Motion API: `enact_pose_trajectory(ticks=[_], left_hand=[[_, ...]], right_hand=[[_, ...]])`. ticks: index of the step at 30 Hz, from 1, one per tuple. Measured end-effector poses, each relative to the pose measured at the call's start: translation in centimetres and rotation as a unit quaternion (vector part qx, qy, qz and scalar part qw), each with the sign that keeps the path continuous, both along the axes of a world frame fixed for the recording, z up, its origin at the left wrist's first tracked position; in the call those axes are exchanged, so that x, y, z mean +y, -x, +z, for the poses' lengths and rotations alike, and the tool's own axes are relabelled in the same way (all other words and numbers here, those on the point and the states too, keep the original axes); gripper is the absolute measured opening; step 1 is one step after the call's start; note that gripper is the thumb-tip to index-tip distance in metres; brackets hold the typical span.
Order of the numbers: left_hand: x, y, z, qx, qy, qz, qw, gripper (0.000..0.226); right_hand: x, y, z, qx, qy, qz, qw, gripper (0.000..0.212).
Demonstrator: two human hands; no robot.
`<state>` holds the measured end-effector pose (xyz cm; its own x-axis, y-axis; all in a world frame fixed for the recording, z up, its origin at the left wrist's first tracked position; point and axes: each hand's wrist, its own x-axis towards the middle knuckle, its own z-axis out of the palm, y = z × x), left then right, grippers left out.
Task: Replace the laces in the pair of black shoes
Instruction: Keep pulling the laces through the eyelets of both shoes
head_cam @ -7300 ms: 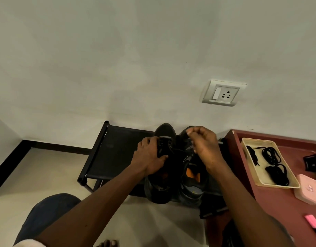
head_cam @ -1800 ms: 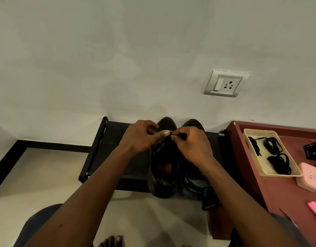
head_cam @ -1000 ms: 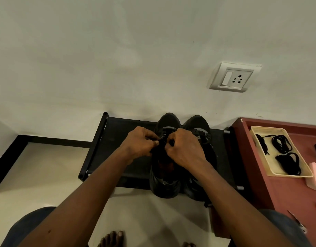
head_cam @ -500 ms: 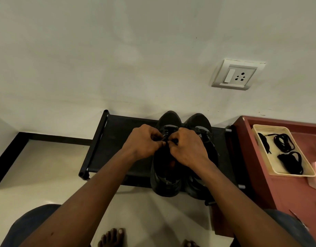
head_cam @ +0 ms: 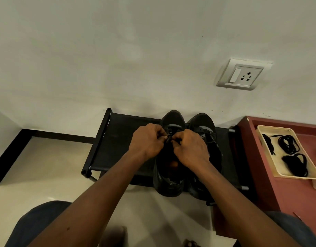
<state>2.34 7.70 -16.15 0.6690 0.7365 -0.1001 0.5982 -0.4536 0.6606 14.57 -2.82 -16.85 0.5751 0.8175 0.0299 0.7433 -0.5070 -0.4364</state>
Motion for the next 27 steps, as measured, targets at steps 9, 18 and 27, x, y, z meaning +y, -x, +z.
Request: enact_pose_trajectory(ticks=[9, 18, 27], left_hand=[[0.2, 0.2, 0.9, -0.013, -0.040, 0.033, 0.999, 0.004], [2.9, 1.7, 2.3, -0.126, -0.005, 0.185, 0.975, 0.011], [4.2, 1.2, 3.1, -0.445, 0.402, 0.308, 0.738, 0.013]], right_hand=[[-0.8, -0.1, -0.3, -0.068, 0.013, 0.005, 0.998, 0.022], [-1.6, -0.3, 0.1, -0.054, 0.010, 0.013, 0.998, 0.027], [-1.7, -0.8, 0.2, 0.006, -0.007, 0.037, 0.999, 0.026]])
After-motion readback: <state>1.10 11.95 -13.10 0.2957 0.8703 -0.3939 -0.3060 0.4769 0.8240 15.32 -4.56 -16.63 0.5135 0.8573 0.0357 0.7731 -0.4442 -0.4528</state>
